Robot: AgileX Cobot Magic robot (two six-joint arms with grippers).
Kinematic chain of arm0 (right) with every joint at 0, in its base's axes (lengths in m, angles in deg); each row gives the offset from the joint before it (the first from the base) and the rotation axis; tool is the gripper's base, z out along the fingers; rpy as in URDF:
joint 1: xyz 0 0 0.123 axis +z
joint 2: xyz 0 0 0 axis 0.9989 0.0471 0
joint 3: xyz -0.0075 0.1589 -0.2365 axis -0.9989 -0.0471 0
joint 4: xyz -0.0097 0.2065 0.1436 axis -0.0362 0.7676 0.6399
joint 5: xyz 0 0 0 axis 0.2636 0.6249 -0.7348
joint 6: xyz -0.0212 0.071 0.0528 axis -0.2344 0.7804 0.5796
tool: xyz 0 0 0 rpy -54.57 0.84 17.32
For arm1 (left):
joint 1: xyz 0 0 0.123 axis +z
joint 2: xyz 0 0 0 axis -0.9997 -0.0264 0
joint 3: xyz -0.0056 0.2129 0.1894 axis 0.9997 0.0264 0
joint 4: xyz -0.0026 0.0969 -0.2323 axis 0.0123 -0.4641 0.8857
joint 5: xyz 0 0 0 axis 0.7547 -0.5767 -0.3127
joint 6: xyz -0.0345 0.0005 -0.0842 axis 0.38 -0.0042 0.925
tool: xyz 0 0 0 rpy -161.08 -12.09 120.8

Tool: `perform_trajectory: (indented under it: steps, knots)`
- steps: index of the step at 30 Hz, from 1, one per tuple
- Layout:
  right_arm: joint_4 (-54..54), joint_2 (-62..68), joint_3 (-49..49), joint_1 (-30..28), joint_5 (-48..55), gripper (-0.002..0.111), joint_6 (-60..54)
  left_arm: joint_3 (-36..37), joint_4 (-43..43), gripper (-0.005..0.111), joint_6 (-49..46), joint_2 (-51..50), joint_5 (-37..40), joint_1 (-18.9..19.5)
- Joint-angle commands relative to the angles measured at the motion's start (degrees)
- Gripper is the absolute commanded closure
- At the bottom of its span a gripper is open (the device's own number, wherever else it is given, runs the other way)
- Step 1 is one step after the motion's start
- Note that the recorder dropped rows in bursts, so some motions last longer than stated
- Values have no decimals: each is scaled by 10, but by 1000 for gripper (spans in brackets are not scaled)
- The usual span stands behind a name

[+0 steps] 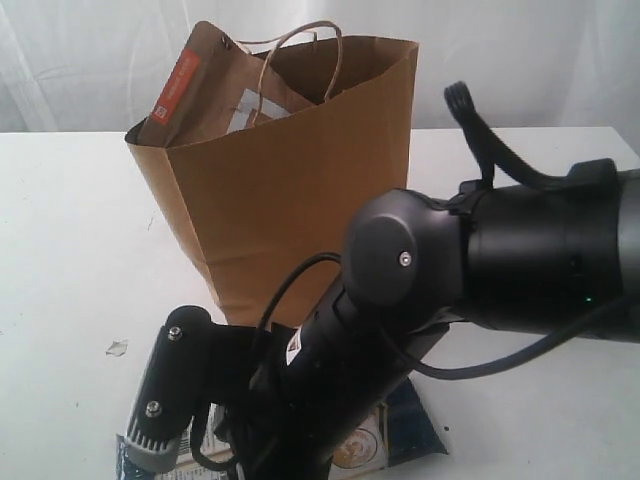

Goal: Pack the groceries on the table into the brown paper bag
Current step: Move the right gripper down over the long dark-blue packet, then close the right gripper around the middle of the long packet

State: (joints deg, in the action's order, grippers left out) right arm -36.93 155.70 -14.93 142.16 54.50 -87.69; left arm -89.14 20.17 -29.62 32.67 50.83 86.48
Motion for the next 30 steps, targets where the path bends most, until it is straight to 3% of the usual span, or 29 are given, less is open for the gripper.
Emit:
perform_trajectory:
  steps: [1,7,11,16,21,30]
  knots:
    - [4,17,2,0,-7,23,26,3,-1,107,3,5,-3,-4]
    - [-93,49,45,3,-9,24,-34,3,-1,107,3,5,-3,-4]
    - [-151,98,106,15,-56,24,-15,3,-1,107,3,5,-3,-4]
    - [-176,178,159,30,-5,24,30,3,-1,107,3,5,-3,-4]
    - [-243,189,164,34,-20,24,64,3,-2,107,3,5,-2,-4]
    - [-243,224,164,34,-31,24,78,3,-2,107,3,5,-2,-4]
